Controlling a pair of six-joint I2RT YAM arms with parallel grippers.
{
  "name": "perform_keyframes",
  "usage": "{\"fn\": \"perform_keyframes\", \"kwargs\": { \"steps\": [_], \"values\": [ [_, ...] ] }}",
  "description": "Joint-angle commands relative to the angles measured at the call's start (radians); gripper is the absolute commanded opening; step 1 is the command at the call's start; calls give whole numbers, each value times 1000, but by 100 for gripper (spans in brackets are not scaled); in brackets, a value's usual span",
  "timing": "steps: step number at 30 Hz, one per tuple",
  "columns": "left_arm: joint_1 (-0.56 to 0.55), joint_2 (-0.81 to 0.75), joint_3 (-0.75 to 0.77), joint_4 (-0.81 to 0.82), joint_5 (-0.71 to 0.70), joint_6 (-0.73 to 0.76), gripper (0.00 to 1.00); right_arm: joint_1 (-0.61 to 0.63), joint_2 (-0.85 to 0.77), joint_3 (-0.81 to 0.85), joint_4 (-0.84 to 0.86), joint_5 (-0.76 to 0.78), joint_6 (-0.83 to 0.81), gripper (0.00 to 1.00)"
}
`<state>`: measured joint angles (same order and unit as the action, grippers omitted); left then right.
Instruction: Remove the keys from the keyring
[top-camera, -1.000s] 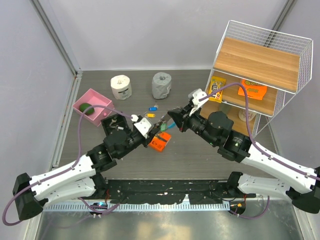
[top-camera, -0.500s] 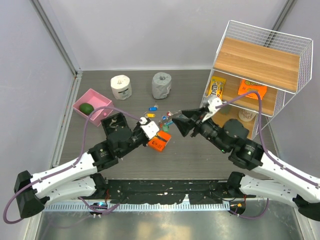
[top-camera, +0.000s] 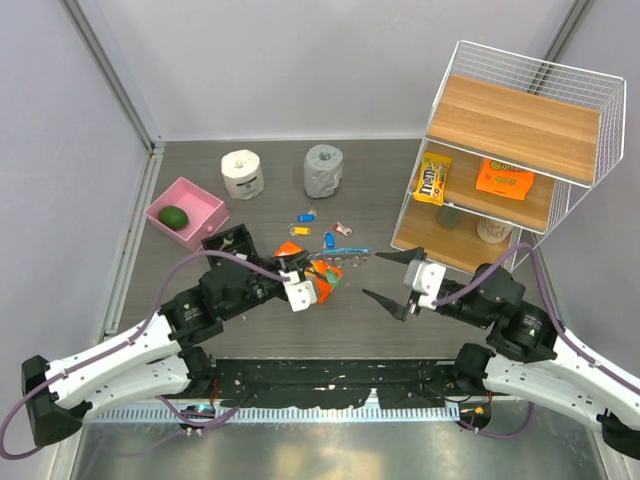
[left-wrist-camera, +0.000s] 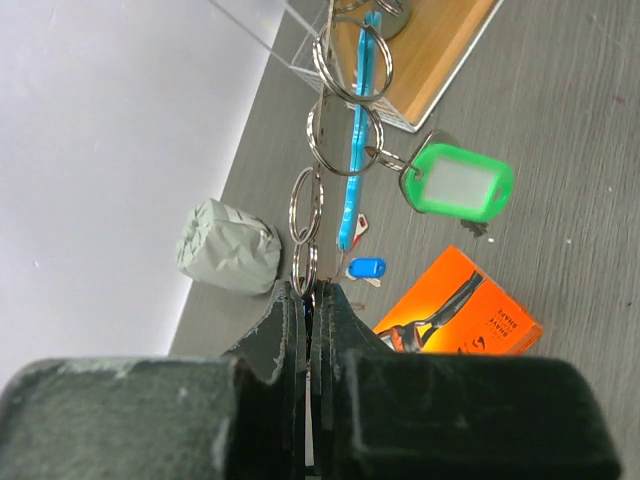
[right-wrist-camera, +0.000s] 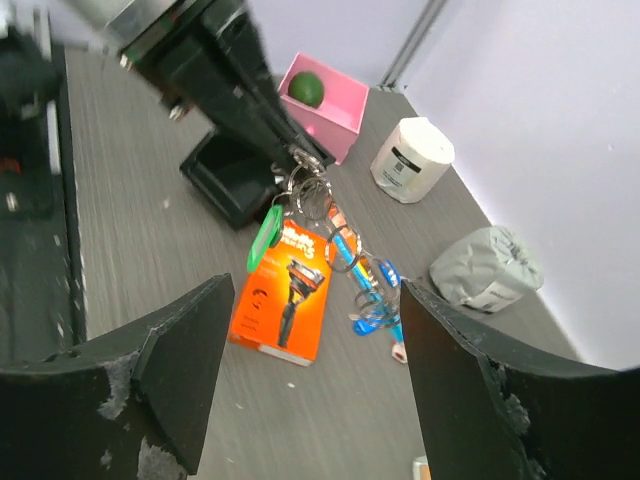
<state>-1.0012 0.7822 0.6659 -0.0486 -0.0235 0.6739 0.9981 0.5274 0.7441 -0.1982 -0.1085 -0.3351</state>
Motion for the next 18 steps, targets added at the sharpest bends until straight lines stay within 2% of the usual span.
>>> {"fn": "perform_keyframes", "kwargs": {
  "steps": [1, 5, 18],
  "values": [
    [-4, -17, 66, -28, 88, 176, 0, 0, 11, 41, -92, -141, -420, 74],
    [-4, -8, 109, -100, 115, 231, 0, 0, 42, 75, -135, -164, -577, 76],
    [-4, -52, 86, -83, 208, 248, 0, 7, 230, 164, -122, -240, -616, 64]
  ]
}}
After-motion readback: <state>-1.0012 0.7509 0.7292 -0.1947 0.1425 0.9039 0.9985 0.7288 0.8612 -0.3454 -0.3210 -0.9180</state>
